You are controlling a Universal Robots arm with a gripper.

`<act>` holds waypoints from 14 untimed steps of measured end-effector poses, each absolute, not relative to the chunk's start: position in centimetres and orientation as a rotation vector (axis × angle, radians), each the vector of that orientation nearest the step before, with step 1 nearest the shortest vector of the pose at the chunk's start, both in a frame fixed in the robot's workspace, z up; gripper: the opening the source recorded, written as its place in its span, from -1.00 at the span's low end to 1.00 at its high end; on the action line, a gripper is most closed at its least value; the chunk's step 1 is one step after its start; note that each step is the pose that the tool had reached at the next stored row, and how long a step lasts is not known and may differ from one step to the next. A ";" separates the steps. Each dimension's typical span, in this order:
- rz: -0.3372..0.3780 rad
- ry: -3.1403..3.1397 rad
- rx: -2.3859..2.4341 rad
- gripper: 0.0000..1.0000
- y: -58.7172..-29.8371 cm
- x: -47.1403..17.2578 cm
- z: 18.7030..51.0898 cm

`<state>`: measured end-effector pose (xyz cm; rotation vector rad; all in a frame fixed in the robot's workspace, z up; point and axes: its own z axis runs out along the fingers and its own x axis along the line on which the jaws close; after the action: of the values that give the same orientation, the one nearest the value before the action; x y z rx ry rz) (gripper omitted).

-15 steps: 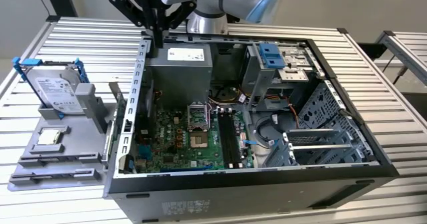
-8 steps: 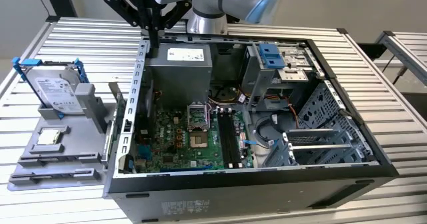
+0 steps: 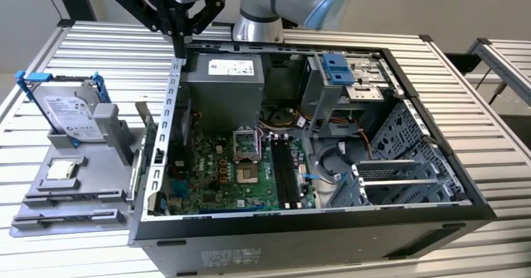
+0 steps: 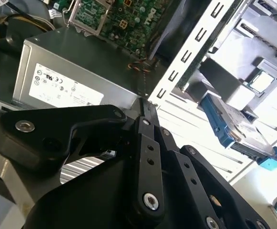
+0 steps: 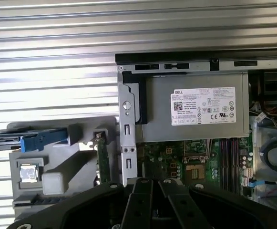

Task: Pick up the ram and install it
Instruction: 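Reach for the ram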

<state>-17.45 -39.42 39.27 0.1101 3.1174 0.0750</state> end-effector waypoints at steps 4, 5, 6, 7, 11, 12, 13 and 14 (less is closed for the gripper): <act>0.075 3.117 0.110 -1.00 -39.3 -18.4 39.3; 0.075 3.117 0.110 -1.00 -39.3 -18.6 39.3; 0.075 3.117 0.110 -1.00 -39.3 -18.8 39.3; 0.075 3.117 0.110 -1.00 -39.2 -19.0 39.3; 0.075 3.117 0.107 -1.00 -39.0 -19.7 39.3; 0.075 3.118 0.101 -1.00 -39.0 -19.8 39.3; 0.075 3.118 0.094 -1.00 -39.0 -19.9 39.3; 0.075 3.119 0.084 -1.00 -38.9 -19.9 39.3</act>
<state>-19.94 -38.93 39.27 0.0844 3.1186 0.0753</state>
